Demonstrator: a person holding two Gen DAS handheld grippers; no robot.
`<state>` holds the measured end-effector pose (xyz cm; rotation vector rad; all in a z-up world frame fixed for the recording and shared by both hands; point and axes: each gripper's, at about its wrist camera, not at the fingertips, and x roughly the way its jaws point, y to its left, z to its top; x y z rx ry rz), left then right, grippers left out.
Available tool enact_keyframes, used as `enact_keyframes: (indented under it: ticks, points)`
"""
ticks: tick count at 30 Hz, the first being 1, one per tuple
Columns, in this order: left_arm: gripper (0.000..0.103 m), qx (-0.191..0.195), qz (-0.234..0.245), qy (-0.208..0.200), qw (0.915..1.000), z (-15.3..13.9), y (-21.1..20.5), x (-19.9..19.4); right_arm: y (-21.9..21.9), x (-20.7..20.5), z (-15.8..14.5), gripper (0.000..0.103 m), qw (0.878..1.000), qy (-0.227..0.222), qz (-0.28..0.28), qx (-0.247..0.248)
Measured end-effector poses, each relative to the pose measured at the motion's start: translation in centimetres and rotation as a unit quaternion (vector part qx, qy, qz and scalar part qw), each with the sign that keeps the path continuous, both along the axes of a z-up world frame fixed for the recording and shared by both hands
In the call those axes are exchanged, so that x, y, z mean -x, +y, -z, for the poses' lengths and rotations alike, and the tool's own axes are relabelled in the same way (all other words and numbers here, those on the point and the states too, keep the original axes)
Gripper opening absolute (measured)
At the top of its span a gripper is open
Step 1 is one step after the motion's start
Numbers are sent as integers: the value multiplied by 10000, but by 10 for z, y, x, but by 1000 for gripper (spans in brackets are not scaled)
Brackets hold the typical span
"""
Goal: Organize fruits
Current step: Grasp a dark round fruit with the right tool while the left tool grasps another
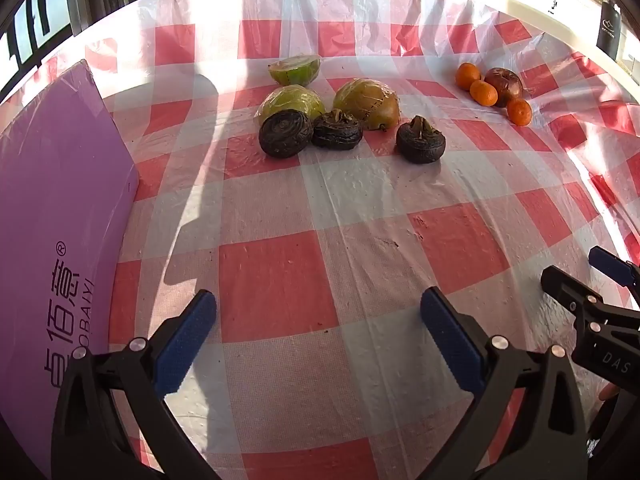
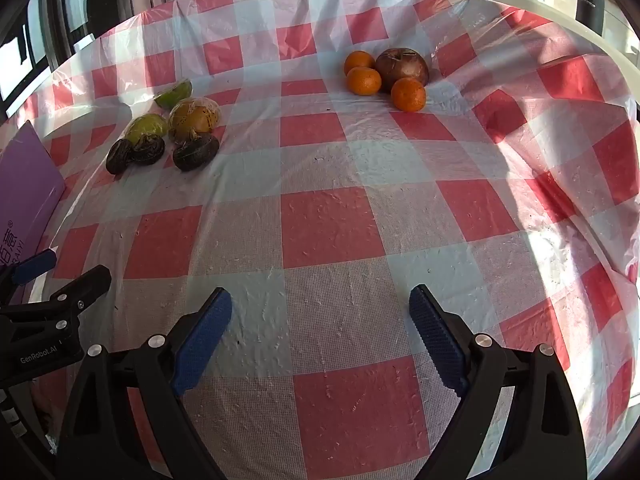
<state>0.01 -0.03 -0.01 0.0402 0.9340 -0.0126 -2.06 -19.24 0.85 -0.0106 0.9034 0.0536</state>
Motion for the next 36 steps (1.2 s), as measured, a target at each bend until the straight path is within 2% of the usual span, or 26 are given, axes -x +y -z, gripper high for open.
enact_keyframes:
  ticks: [17,22,27,32,36]
  points:
    - [102,36,0,-9,10000,0,0,0,1,0,-1,87,10000,1,-10,-7]
    - [102,39,-1,40,10000,0,1,0,2,-8,-2,87,9989,127,-448,56]
    - [102,67,-82,405,9991,-3,1,-10,17,-39,-4,87,9914,423,-1229,137]
    - [102,85,-479,555,9973,-4,12,-22,44,-89,-6,87,9861,697,-1496,209]
    - [102,80,-862,654,9941,-4,29,-38,66,-128,-6,86,9816,671,-1780,182]
